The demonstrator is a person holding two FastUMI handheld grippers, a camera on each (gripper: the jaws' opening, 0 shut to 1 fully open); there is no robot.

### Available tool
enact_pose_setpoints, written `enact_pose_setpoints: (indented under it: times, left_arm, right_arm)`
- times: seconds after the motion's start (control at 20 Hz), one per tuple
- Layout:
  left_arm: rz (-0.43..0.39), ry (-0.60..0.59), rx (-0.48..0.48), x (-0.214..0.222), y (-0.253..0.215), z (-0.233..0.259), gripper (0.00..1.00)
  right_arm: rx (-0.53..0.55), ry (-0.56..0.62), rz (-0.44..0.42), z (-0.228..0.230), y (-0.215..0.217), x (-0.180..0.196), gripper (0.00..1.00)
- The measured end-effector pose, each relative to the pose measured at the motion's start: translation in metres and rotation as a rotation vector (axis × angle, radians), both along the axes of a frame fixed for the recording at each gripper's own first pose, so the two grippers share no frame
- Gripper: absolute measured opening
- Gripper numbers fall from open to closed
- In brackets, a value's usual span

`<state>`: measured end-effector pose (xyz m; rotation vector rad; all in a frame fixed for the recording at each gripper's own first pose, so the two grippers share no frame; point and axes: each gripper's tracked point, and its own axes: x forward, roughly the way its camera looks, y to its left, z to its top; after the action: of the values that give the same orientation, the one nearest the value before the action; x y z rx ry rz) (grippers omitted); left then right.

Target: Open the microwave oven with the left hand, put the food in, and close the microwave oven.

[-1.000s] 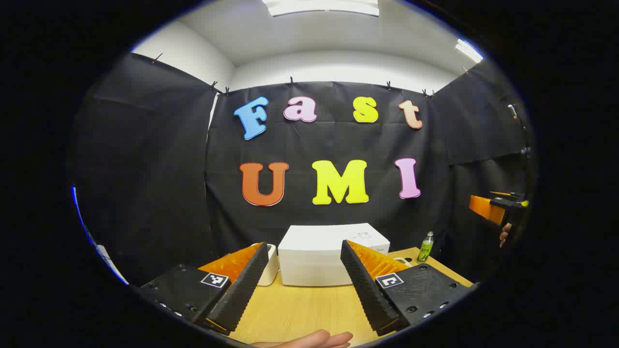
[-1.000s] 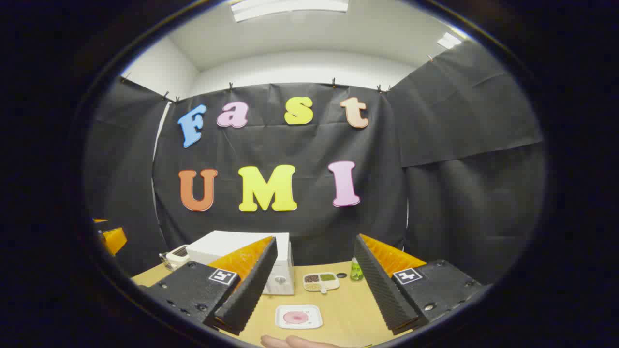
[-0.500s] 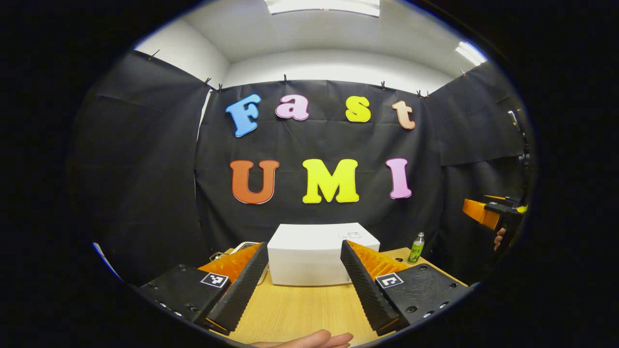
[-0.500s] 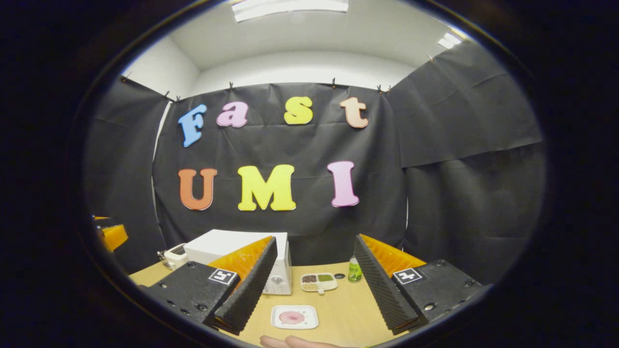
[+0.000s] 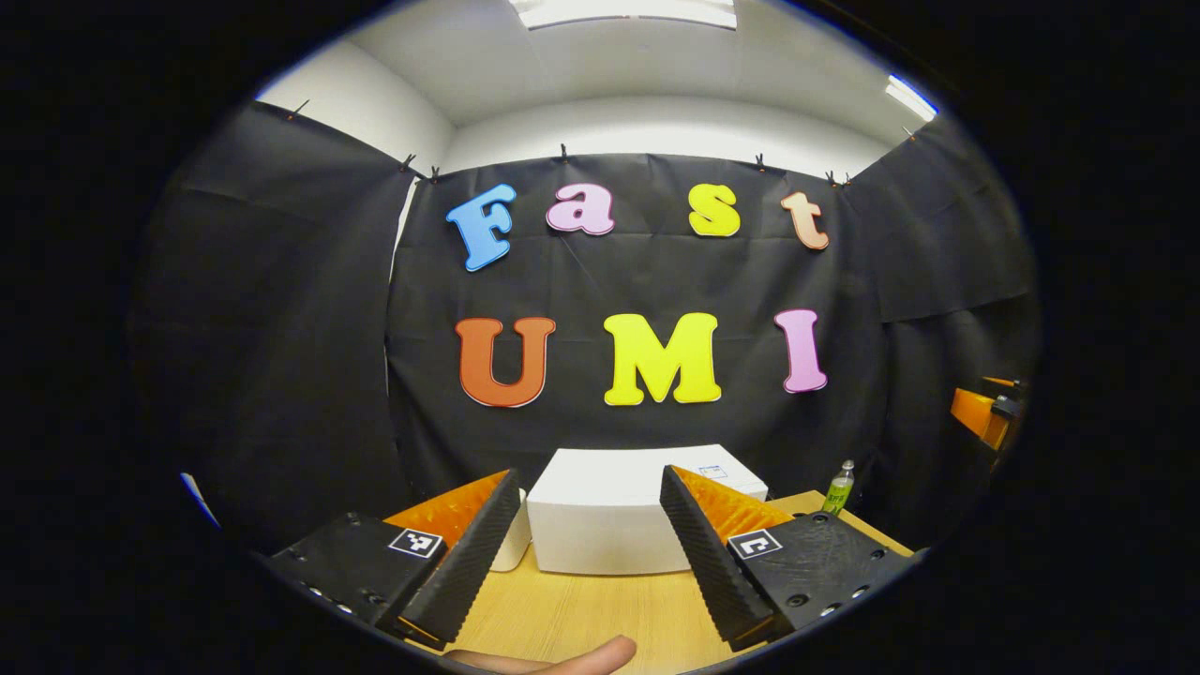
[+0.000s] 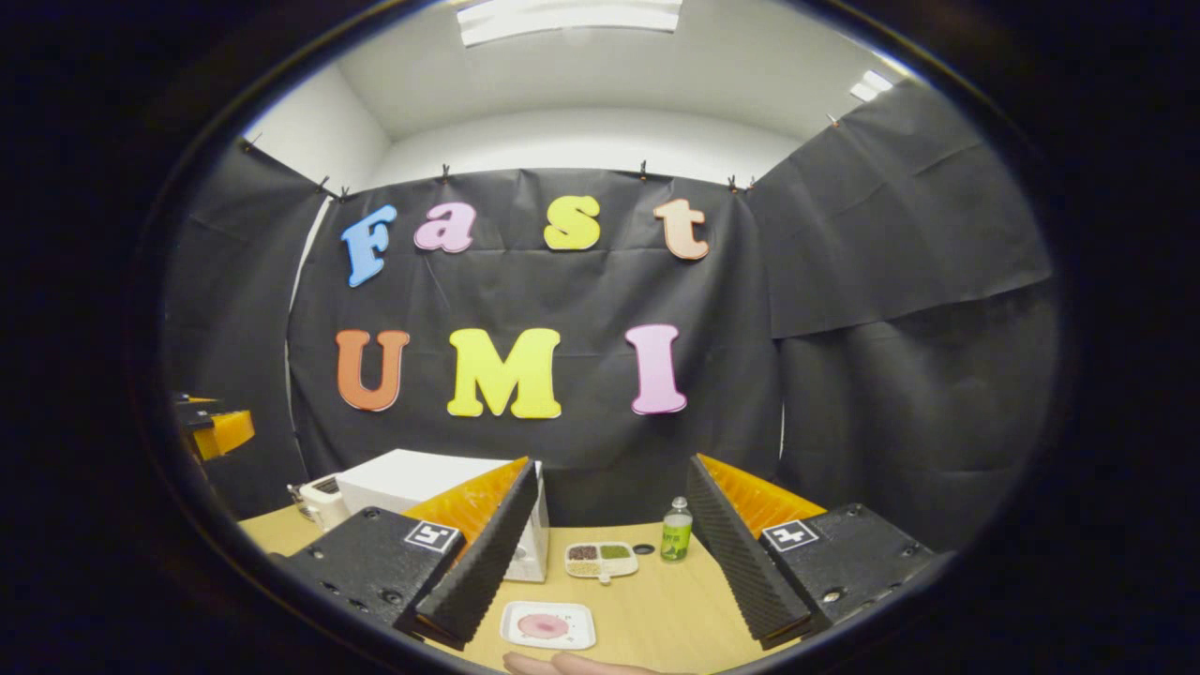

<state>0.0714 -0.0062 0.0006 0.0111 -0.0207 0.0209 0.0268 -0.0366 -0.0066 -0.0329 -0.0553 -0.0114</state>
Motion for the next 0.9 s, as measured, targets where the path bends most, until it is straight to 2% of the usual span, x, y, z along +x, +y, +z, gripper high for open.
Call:
enact_pose_setpoints:
  times: [0.05, 0.15, 0.2, 0.35, 0.5, 0.55, 0.6, 0.7, 0.8, 0.85, 0.9]
  left_arm:
    - [0.018, -0.007, 0.004, 0.007, 0.001, -0.002, 0.94]
    - [0.090, -0.001, 0.002, 0.024, 0.011, -0.011, 0.94]
    - [0.115, -0.009, 0.006, 0.030, 0.012, -0.013, 0.94]
    - [0.121, -0.074, 0.080, 0.054, -0.003, -0.016, 0.94]
    - [0.052, -0.024, 0.074, 0.074, -0.037, -0.049, 0.94]
    - [0.032, 0.008, 0.058, 0.081, -0.051, -0.063, 0.94]
    - [0.020, 0.027, 0.052, 0.087, -0.060, -0.074, 0.94]
    - [-0.009, 0.059, 0.050, 0.104, -0.083, -0.096, 0.93]
    - [-0.066, 0.096, 0.008, 0.119, -0.111, -0.124, 0.93]
    - [-0.095, 0.106, -0.014, 0.128, -0.123, -0.136, 0.93]
    - [-0.113, 0.107, -0.020, 0.136, -0.131, -0.146, 0.93]
  right_arm:
    - [-0.004, -0.001, -0.001, -0.001, -0.002, 0.002, 1.00]
    - [0.000, -0.002, -0.004, -0.007, -0.008, 0.003, 1.00]
    - [0.008, 0.004, -0.009, -0.014, -0.011, 0.004, 0.94]
    - [0.012, 0.030, 0.005, -0.035, -0.015, 0.003, 0.94]
    - [0.023, 0.042, 0.003, -0.046, -0.028, 0.006, 0.94]
    - [0.026, 0.043, -0.004, -0.048, -0.034, 0.008, 1.00]
    - [0.027, 0.044, -0.011, -0.050, -0.040, 0.010, 0.94]
    - [0.031, 0.048, -0.025, -0.054, -0.050, 0.014, 0.94]
    - [0.039, 0.059, -0.034, -0.059, -0.059, 0.017, 0.94]
    - [0.041, 0.064, -0.034, -0.062, -0.061, 0.018, 1.00]
    - [0.040, 0.064, -0.032, -0.063, -0.063, 0.019, 1.00]
